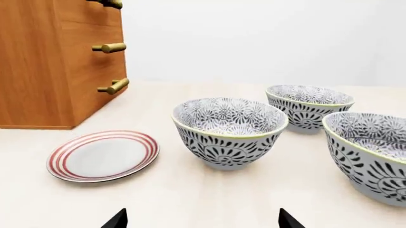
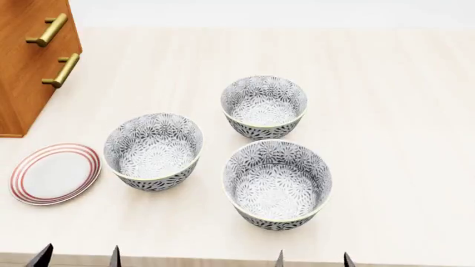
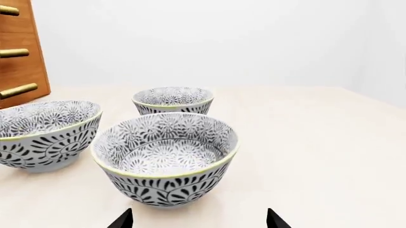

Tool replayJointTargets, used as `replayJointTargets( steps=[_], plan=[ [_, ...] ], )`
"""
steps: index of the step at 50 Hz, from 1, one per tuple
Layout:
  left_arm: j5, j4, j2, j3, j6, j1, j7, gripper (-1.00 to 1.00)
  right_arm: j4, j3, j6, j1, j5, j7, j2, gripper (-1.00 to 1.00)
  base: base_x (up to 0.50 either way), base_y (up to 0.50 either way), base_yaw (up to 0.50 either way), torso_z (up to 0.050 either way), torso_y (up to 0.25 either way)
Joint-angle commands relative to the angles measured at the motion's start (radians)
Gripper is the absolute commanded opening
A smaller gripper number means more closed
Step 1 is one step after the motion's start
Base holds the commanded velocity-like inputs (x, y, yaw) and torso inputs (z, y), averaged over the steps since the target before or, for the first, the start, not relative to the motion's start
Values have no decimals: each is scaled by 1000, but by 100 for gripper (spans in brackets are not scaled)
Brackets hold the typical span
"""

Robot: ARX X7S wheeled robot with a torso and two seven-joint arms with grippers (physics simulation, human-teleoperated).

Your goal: Stack the bowl at the front on the bowl in the middle.

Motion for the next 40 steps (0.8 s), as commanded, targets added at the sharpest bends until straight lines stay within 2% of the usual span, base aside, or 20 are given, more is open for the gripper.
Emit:
replayJointTargets(
  steps=[1,6,15,19,28,40],
  plan=[
    [-95,225,-39,-18,-301,-91,-34,100,-248,13,288,63,75,30,37,100,0,0,0,0,0],
    [-122,329,-59,-45,-472,-234,-77,100,-392,8,559,232,97,56,63,100,0,0,0,0,0],
    [-141,426,-77,-44,-626,-367,-116,100,-480,3,790,432,115,89,70,100,0,0,0,0,0],
    [-148,467,-86,-38,-667,-394,-123,100,-510,-7,837,460,113,107,71,100,0,0,0,0,0],
    [-146,445,-101,-33,-655,-411,-126,100,-537,-7,846,473,105,137,73,100,0,0,0,0,0],
    [-127,434,-111,-13,-615,-396,-140,100,-520,-43,824,467,92,157,82,100,0,500,0,0,0]
  ],
)
